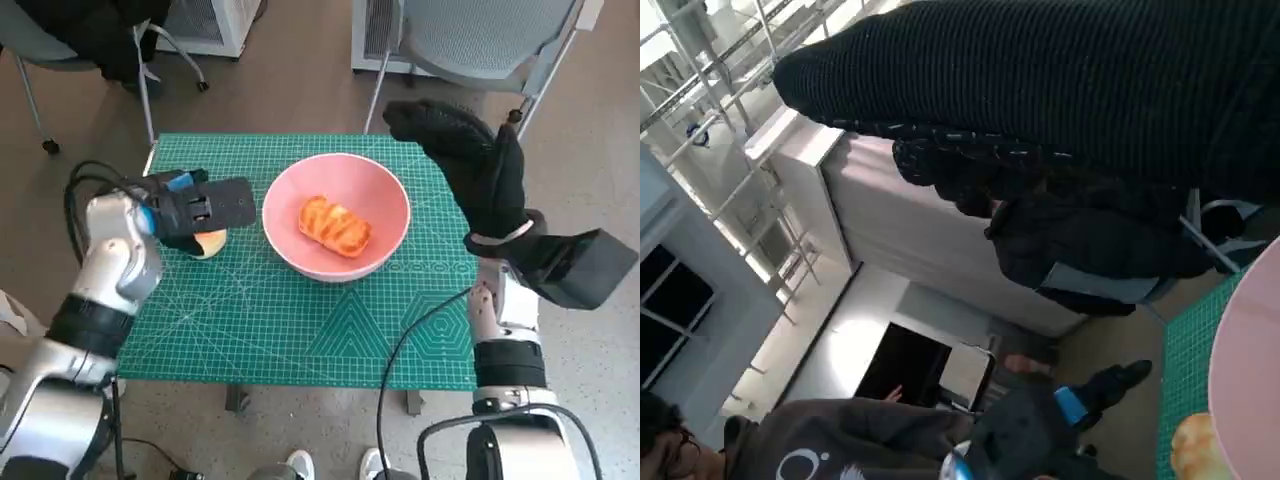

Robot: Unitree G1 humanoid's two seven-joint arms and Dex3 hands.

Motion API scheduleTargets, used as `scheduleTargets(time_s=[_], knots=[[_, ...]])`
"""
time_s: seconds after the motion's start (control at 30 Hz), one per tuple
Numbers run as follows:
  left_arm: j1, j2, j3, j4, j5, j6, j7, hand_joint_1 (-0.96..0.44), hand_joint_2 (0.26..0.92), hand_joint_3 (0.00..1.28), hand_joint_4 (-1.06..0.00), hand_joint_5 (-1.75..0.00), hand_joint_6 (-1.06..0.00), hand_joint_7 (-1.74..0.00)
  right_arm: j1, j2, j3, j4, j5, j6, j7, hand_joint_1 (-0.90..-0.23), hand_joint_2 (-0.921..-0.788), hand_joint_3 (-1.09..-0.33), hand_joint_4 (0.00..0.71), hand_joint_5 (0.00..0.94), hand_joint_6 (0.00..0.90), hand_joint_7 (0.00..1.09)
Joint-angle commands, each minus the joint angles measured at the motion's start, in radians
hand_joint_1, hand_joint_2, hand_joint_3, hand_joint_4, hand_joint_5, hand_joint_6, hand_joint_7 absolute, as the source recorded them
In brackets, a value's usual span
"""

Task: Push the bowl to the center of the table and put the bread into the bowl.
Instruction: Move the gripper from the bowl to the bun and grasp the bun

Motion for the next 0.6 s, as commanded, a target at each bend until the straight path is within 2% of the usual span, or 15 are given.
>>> scheduleTargets(time_s=[0.03,0.6], knots=[[-0.052,-0.024,-0.015,0.09,0.008,-0.027,0.029,-0.29,0.678,0.0,0.0,0.0,-0.12,0.0,0.025,-0.007,0.002,0.002,-0.007,0.009,-0.006,-0.729,-0.921,-0.897,0.023,0.0,-0.001,0.21],[-0.172,-0.114,-0.055,0.452,-0.004,-0.157,0.14,-0.29,0.674,0.0,0.0,0.0,-0.13,0.0,0.027,-0.01,0.0,0.007,-0.014,-0.006,-0.017,-0.725,-0.921,-0.902,0.023,0.0,-0.001,0.2]])
